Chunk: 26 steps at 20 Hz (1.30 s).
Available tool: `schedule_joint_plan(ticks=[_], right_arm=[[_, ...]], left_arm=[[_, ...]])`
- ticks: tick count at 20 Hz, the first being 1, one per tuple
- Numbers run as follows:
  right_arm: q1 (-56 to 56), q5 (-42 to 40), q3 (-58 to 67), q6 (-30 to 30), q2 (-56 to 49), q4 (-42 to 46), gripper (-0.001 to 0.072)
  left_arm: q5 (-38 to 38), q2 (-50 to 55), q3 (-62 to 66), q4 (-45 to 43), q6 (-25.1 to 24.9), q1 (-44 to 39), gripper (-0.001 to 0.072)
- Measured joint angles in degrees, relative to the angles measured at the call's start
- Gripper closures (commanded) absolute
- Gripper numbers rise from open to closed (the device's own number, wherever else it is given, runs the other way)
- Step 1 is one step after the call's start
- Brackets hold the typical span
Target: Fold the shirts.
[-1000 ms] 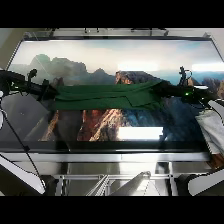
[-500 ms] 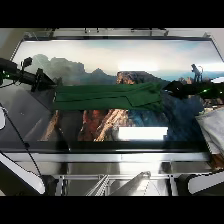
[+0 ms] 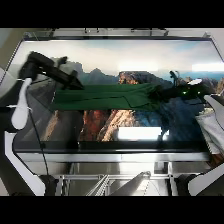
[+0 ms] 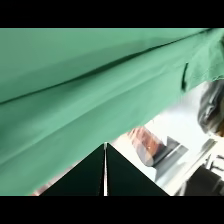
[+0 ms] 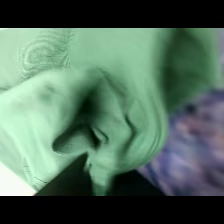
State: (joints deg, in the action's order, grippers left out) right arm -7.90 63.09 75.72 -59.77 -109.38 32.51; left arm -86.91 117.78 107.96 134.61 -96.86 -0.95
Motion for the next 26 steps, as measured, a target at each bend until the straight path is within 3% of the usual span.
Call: schedule_joint_plan(ticks=[5, 10, 16, 20, 26], right_arm=[[0.1, 3.5, 0.4, 0.0, 1.1, -2.9, 0.0689], [-6.2, 12.5, 0.6, 0.1, 9.7, -4.2, 0.0689], [-9.6, 19.3, 0.6, 0.2, 23.3, -4.6, 0.0690], [-3.4, 18.9, 0.6, -0.3, 27.7, -5.0, 0.0689], [18.9, 6.5, 1.6, -3.8, 22.8, -5.2, 0.0690]], left_arm=[[11.0, 3.6, 0.0, -3.1, 0.5, -11.6, 0.0691], [10.3, 10.0, 7.5, -4.6, 4.7, -20.2, 0.0689], [13.3, 10.6, 10.6, 7.1, 4.7, -27.8, 0.0688], [10.1, 1.2, 8.6, 10.8, 1.4, -25.2, 0.0688], [-0.7, -20.1, -1.0, 6.0, -0.8, -10.0, 0.0687]])
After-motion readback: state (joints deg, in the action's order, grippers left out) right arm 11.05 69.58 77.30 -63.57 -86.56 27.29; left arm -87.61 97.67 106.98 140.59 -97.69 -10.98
